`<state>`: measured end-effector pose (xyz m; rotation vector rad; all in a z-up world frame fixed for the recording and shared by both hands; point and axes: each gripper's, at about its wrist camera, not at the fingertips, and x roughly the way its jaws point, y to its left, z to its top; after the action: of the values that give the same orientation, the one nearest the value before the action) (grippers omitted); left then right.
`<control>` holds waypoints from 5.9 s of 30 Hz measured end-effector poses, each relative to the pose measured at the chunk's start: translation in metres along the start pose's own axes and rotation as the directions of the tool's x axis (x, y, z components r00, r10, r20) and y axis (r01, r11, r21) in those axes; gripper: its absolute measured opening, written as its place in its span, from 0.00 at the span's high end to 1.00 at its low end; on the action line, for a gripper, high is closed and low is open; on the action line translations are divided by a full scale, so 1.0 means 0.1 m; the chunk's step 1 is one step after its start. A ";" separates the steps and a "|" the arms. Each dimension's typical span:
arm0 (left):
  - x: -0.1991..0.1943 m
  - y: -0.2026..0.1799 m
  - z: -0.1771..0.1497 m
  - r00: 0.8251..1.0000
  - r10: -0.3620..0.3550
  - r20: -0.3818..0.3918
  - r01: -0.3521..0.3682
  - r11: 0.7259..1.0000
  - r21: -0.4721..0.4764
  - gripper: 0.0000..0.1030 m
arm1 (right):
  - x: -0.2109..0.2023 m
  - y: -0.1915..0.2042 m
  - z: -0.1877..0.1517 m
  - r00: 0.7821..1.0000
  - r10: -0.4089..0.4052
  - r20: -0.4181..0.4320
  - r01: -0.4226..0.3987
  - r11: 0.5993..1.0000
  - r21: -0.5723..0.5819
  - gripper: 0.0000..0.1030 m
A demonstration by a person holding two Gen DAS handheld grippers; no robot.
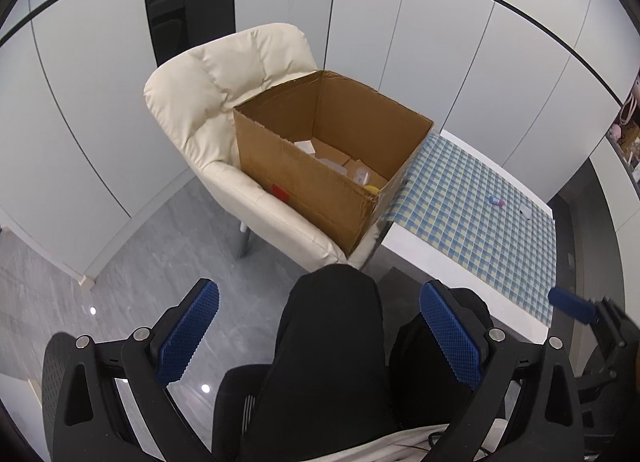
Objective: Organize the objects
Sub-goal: 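Withdraw both open tools from the cardboard box back toward the table, then move both open tools over the checked cloth toward the bottle and blue object, then grasp the pale blue object with the right tool while the left tool grasps the purple-capped bottle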
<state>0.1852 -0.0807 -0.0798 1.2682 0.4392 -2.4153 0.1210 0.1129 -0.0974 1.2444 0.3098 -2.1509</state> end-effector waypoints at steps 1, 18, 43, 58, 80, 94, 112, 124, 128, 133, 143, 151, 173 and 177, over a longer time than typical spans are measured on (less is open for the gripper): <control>0.00 0.01 -0.01 1.000 -0.005 -0.001 0.005 1.000 -0.006 0.02 | 0.00 -0.01 -0.03 1.000 0.001 -0.005 -0.001 1.000 0.003 0.03; -0.01 -0.14 -0.03 1.000 -0.010 -0.001 0.010 0.999 0.054 0.02 | -0.02 -0.09 -0.15 1.000 -0.009 -0.002 0.009 0.999 0.037 0.03; 0.13 -1.06 0.06 0.988 -0.148 -0.032 0.151 0.950 0.273 0.02 | -0.34 -0.77 -0.53 0.985 -0.171 0.001 0.165 0.953 0.255 0.03; 0.12 -1.92 -0.08 0.967 -0.241 -0.085 0.253 0.859 0.445 0.02 | -0.73 -1.33 -1.06 0.961 -0.277 -0.011 0.253 0.859 0.446 0.03; 0.14 -2.62 -0.27 0.949 -0.282 -0.141 0.312 0.770 0.557 0.02 | -0.97 -1.89 -1.60 0.938 -0.341 -0.068 0.311 0.734 0.604 0.03; 0.45 -2.95 -0.10 0.955 -0.269 -0.123 0.288 0.759 0.584 0.02 | -0.81 -2.35 -1.41 0.926 -0.371 -0.065 0.326 0.704 0.631 0.03; 1.48 -3.63 0.49 0.967 -0.222 -0.126 0.255 0.809 0.530 0.02 | 0.07 -3.46 -0.80 0.902 -0.415 -0.122 0.390 0.657 0.645 0.03; 2.18 -4.10 0.90 0.975 -0.196 -0.106 0.223 0.831 0.510 0.02 | 0.75 -4.15 -0.42 0.898 -0.422 -0.124 0.395 0.651 0.648 0.03; 2.44 -4.23 1.02 0.976 -0.191 -0.103 0.217 0.840 0.497 0.02 | 0.94 -4.45 -0.39 0.896 -0.425 -0.124 0.391 0.629 0.672 0.03; 2.82 -4.36 1.11 0.977 -0.175 -0.119 0.211 0.848 0.487 0.02 | 1.22 -4.74 -0.35 0.895 -0.425 -0.139 0.398 0.615 0.680 0.03; 3.71 -4.56 1.14 0.977 -0.127 -0.171 0.193 0.867 0.459 0.02 | 2.04 -5.27 -0.19 0.896 -0.412 -0.163 0.413 0.642 0.646 0.03; 4.34 -4.71 1.03 0.973 -0.094 -0.209 0.182 0.871 0.456 0.02 | 2.69 -5.60 0.03 0.905 -0.396 -0.156 0.401 0.672 0.622 0.03; 4.81 -4.91 0.97 0.946 -0.125 -0.299 0.213 0.935 0.282 0.02 | 3.14 -5.69 0.31 0.856 -0.508 -0.092 0.463 0.677 0.572 0.42; 4.91 -5.08 0.95 0.950 -0.101 -0.295 0.179 0.950 0.254 0.03 | 3.01 -5.68 0.13 0.859 -0.504 -0.092 0.456 0.672 0.583 0.42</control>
<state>-0.3751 0.2351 -0.3865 1.7699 0.2792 -2.4895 -0.3494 0.4273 -0.4034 1.5303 -0.1059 -2.8990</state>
